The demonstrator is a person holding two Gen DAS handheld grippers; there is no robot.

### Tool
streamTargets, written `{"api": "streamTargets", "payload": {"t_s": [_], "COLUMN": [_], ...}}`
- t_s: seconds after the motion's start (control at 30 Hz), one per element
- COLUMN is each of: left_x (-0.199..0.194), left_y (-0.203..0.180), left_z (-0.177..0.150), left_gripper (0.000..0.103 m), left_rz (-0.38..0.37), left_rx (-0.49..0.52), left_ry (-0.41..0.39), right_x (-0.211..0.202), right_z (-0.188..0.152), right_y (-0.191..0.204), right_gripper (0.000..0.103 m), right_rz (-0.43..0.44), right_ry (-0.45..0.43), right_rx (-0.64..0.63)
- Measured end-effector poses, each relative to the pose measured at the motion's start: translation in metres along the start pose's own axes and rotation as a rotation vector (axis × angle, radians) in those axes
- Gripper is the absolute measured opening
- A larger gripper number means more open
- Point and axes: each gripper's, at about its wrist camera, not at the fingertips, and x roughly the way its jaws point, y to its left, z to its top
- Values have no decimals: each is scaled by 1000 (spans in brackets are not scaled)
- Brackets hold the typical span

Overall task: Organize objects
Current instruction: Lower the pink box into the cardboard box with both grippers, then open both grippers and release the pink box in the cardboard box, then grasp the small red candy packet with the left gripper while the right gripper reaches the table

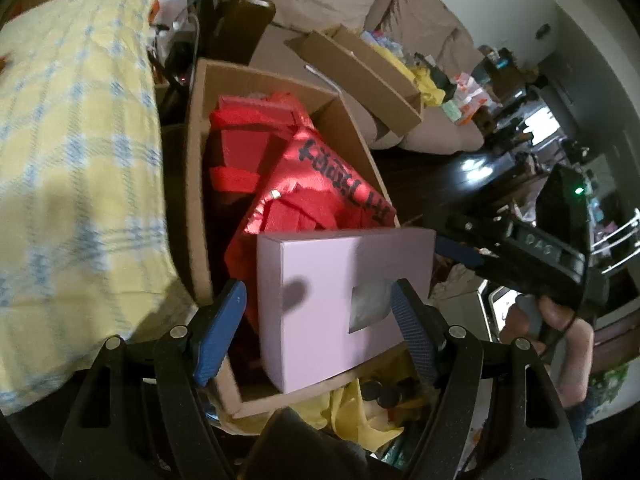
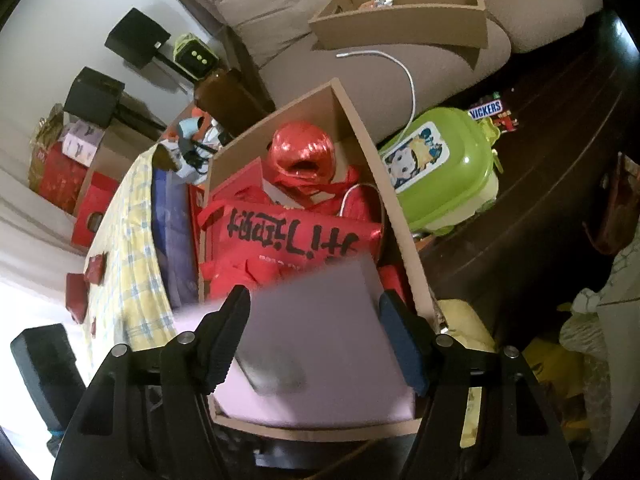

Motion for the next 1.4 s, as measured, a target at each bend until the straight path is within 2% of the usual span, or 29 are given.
{"api": "streamTargets", "payload": {"t_s": [0.13, 0.27, 0.5, 0.63, 0.73, 0.9, 0.93, 1.0, 1.13, 1.2, 1.27, 1.3, 1.4], "left_x": [-29, -48, -85, -116, -137, -168, -174, -177, -169, -164, -161, -161, -162], "left_y": [9, 23, 46, 70, 103, 167, 178, 194, 216, 223, 228, 232, 232], "left_z": [8, 10, 24, 34, 29, 24, 25, 23, 19, 18, 17, 16, 14], "left_gripper": [73, 73, 73, 74, 79, 79, 79, 78, 69, 65, 52, 51, 28], "left_rz": [36, 53, 141, 275, 332, 543, 589, 629, 690, 681, 646, 629, 625], "left_rx": [2, -29, -44, -69, -71, -124, -125, -102, -55, -58, -68, -69, -55], "left_ry": [-67, -92, -176, -237, -280, -338, -341, -300, -223, -211, -212, -219, -245], "right_x": [4, 12, -13, -27, -34, -38, -38, -36, -31, -28, -26, -25, -27], "right_z": [-2, -4, 2, 5, 5, 3, 2, 0, -3, -5, -7, -8, -9], "right_y": [6, 6, 4, 0, 4, 23, 29, 37, 53, 57, 59, 59, 63], "right_gripper": [69, 67, 67, 67, 67, 67, 68, 68, 68, 68, 68, 68, 68], "right_rz": [-23, -27, -82, -86, -86, -65, -49, -4, 15, 18, 21, 18, 15], "right_ry": [10, 42, -61, -97, -110, -118, -119, -108, -94, -86, -77, -74, -75], "right_rx": [-28, -32, -13, 3, -1, -45, -52, -59, -90, -99, -103, -104, -108]}}
